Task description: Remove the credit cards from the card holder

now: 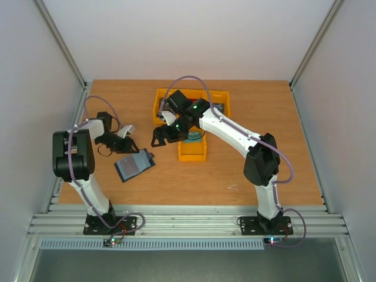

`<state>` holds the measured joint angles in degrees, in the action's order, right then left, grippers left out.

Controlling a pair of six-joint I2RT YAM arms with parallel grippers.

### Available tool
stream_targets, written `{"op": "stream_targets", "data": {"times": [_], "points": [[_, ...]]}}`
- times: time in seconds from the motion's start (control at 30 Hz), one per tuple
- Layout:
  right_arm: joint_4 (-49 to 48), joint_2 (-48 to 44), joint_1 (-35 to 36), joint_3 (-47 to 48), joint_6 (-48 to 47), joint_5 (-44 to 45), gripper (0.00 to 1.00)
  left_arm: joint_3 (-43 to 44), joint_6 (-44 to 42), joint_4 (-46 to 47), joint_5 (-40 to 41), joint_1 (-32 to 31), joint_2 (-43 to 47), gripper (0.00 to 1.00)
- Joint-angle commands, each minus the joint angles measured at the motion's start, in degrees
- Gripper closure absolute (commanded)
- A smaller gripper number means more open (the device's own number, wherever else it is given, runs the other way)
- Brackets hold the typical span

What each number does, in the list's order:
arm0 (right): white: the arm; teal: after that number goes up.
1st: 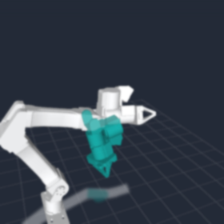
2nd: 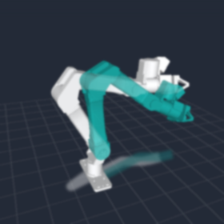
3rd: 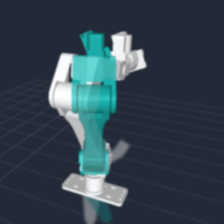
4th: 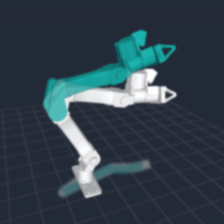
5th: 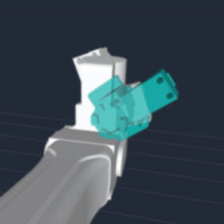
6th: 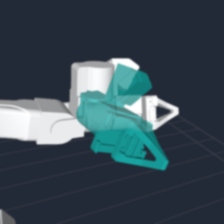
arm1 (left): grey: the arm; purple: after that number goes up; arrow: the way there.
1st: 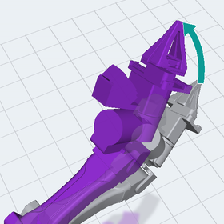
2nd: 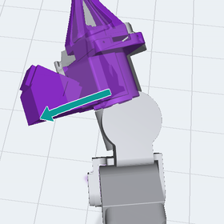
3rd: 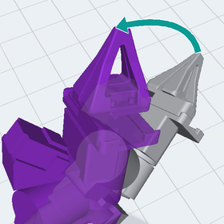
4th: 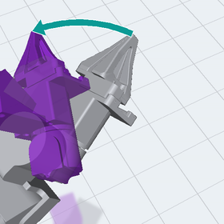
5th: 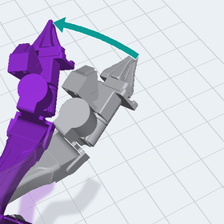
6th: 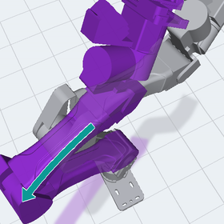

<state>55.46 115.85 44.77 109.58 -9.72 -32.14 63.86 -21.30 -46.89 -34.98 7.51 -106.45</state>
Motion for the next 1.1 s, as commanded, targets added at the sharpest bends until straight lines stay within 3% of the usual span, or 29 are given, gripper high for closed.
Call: {"op": "stream_targets", "data": {"times": [0.0,0.2,0.33,0.5,0.7,0.83,1.07], "points": [[-0.6,-1.5,0.9,-2.4,0.1,0.6,0.07,-2.8,-5.2,0.3,-7.5,-1.9,4.2,0.67],[1.1,-1.1,2.6,-5.2,-1.6,5.7,0.08,-6.6,-6.5,1.6,-7.4,-4.4,8.0,0.63],[1.1,2.0,5.2,-3.6,-1.1,7.5,0.09,-5.1,-1.2,4.2,0.4,-4.1,9.9,0.59],[3.9,9.4,8.5,6.6,-0.4,14.1,0.1,0.8,5.5,-1.6,11.1,1.0,11.7,0.55],[6.3,19.1,9.3,17.5,0.5,21.3,0.1,-4.9,5.0,-5.2,17.6,4.2,17.5,0.4],[9.1,27.7,9.3,26.1,-0.3,20.0,0.1,-7.9,3.6,-3.9,20.7,5.3,17.0,0.34],[14.6,39.1,9.4,38.8,-1.2,13.9,0.13,-10.3,0.1,-1.1,16.9,5.5,11.2,0.35]]}}
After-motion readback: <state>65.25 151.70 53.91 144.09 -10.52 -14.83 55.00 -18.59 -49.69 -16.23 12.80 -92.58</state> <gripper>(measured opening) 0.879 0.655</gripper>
